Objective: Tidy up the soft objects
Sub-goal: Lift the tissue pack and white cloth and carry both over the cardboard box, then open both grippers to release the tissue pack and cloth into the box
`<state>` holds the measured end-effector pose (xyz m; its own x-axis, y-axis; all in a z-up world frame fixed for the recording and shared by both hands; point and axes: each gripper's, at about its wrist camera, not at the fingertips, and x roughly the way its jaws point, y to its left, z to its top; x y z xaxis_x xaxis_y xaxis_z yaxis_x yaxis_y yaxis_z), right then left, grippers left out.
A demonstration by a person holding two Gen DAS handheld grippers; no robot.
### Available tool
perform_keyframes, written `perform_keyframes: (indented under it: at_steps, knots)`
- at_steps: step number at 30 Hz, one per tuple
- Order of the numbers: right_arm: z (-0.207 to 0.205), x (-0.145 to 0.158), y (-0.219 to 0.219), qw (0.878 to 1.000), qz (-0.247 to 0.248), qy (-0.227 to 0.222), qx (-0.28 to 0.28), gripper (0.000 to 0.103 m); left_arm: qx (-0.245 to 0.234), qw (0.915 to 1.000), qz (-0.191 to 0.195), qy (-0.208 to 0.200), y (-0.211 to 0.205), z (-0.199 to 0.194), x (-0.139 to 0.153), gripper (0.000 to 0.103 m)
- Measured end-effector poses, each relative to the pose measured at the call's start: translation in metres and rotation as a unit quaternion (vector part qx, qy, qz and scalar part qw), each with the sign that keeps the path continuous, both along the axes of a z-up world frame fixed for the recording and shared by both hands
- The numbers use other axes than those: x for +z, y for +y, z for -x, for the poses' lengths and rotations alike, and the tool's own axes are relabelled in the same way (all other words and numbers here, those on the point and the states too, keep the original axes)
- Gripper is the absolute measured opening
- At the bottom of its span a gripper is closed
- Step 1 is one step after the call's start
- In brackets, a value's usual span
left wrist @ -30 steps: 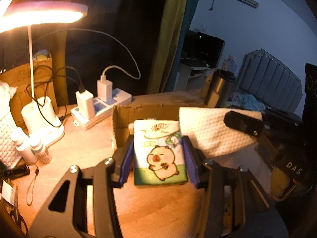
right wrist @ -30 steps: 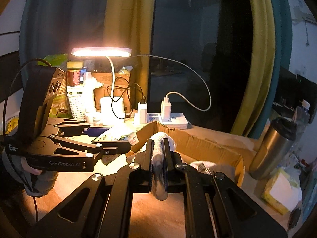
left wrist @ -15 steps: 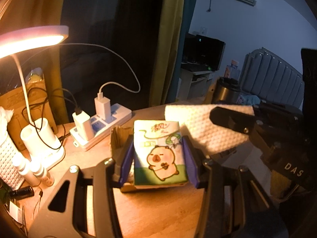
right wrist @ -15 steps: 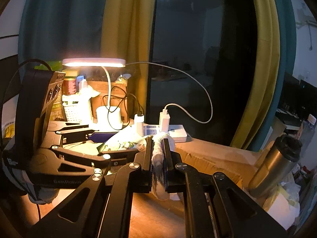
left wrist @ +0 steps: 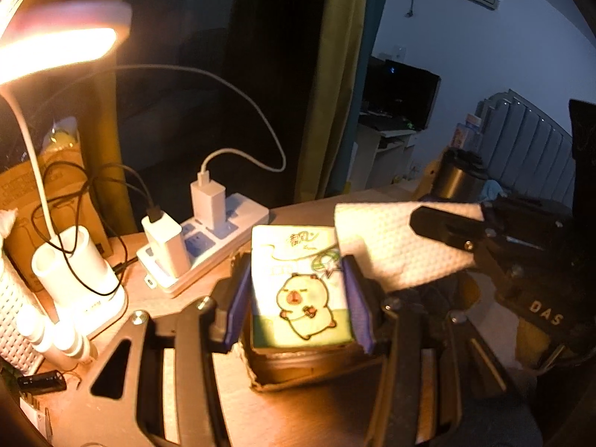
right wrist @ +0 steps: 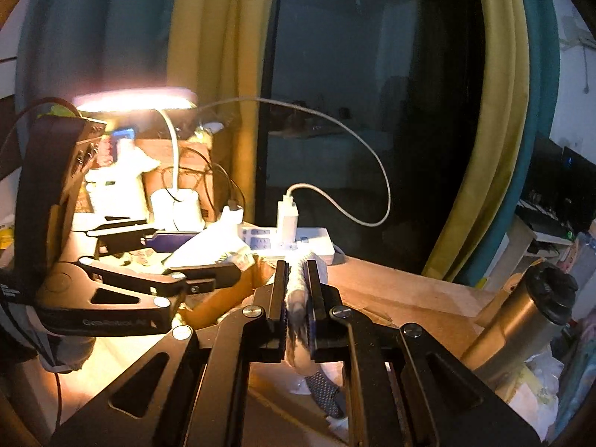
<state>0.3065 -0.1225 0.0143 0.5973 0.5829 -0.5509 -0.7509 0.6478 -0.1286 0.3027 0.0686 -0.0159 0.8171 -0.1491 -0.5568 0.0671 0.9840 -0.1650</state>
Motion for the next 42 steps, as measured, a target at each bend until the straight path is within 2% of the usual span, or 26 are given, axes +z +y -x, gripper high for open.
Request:
perform_keyframes:
  at_steps: [12, 18, 21, 27, 32, 35, 37, 42]
  knots:
    - [-0.042, -0.052, 0.021, 0.997, 0.050, 0.058, -0.008, 0.009, -0.004, 0.9992, 0.001, 0.041, 0.001, -0.025, -0.038, 0.048]
    - [-0.061, -0.078, 0.024, 0.991, 0.100, 0.074, -0.053, 0.009, -0.009, 0.9978, -0.014, 0.064, -0.006, -0.030, -0.055, 0.048]
    - [-0.062, -0.087, 0.028, 0.987, 0.125, 0.080, -0.056, 0.009, -0.013, 0.9975, -0.030, 0.063, -0.011, -0.029, -0.058, 0.049]
    - [-0.059, -0.092, 0.030, 0.985, 0.143, 0.076, -0.057, 0.009, -0.015, 0.9965, -0.039, 0.073, -0.016, -0.033, -0.064, 0.050]
    - [-0.058, -0.090, 0.028, 0.986, 0.134, 0.075, -0.062, 0.020, -0.018, 0.9952, -0.052, 0.081, -0.018, -0.034, -0.065, 0.052]
    - [-0.058, -0.087, 0.025, 0.988, 0.120, 0.075, -0.069, 0.031, -0.021, 0.9943, -0.062, 0.084, -0.021, -0.035, -0.065, 0.052]
    - [-0.058, -0.085, 0.021, 0.988, 0.109, 0.073, -0.076, 0.044, -0.020, 0.9942, -0.062, 0.085, -0.021, -0.035, -0.065, 0.052]
    - [-0.057, -0.078, 0.011, 0.990, 0.089, 0.071, -0.085, 0.052, -0.011, 0.9944, -0.067, 0.081, -0.021, -0.034, -0.063, 0.053]
